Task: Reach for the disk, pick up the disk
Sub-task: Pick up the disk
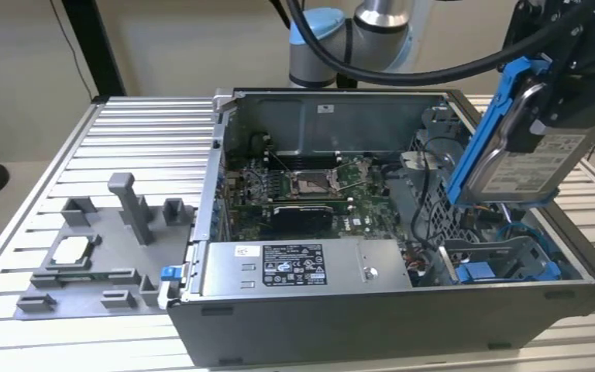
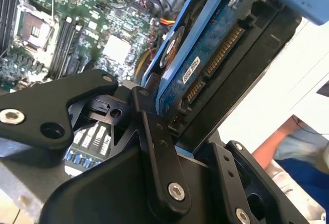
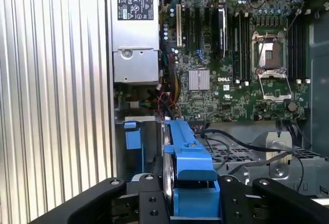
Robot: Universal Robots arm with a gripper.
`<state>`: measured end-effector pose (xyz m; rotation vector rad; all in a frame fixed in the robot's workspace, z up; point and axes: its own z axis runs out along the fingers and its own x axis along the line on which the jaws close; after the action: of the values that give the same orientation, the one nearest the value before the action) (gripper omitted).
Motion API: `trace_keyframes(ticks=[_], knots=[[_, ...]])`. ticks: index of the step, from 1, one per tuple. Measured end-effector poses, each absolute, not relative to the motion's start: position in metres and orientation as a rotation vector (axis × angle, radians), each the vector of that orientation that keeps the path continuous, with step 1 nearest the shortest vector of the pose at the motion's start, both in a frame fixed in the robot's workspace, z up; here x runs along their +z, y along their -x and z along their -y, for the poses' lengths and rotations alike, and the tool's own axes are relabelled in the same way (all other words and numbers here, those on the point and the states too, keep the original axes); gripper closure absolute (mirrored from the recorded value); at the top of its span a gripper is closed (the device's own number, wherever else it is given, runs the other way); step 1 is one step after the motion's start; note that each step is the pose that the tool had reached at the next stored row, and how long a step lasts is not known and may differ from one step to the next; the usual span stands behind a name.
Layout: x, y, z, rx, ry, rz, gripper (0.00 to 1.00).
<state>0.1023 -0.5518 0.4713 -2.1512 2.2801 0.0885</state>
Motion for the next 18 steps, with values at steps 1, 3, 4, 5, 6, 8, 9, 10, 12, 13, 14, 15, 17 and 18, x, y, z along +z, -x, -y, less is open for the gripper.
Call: trace_keyframes(ticks=[1, 3, 4, 5, 6, 8, 9, 10, 12, 13, 14, 15, 17, 18], knots=[[0.471, -0.102, 0.554, 0.089, 2.151, -2.28, 1.0], [0.471, -0.102, 0.559, 0.09, 2.152, -2.281, 1.0], [0.471, -0.102, 0.562, 0.09, 2.152, -2.281, 1.0], [0.47, -0.102, 0.564, 0.09, 2.152, -2.281, 1.0], [0.47, -0.103, 0.566, 0.091, 2.152, -2.281, 1.0], [0.47, -0.102, 0.57, 0.091, 2.152, -2.281, 1.0], [0.47, -0.103, 0.572, 0.091, 2.152, -2.281, 1.0], [0.47, -0.103, 0.573, 0.091, 2.152, -2.281, 1.0], [0.469, -0.103, 0.574, 0.092, 2.152, -2.281, 1.0], [0.469, -0.103, 0.574, 0.091, 2.152, -2.282, 1.0], [0.469, -0.103, 0.574, 0.091, 2.152, -2.282, 1.0], [0.469, -0.103, 0.574, 0.091, 2.153, -2.282, 1.0], [0.469, -0.103, 0.574, 0.092, 2.152, -2.281, 1.0], [0.469, -0.103, 0.574, 0.092, 2.152, -2.281, 1.0]])
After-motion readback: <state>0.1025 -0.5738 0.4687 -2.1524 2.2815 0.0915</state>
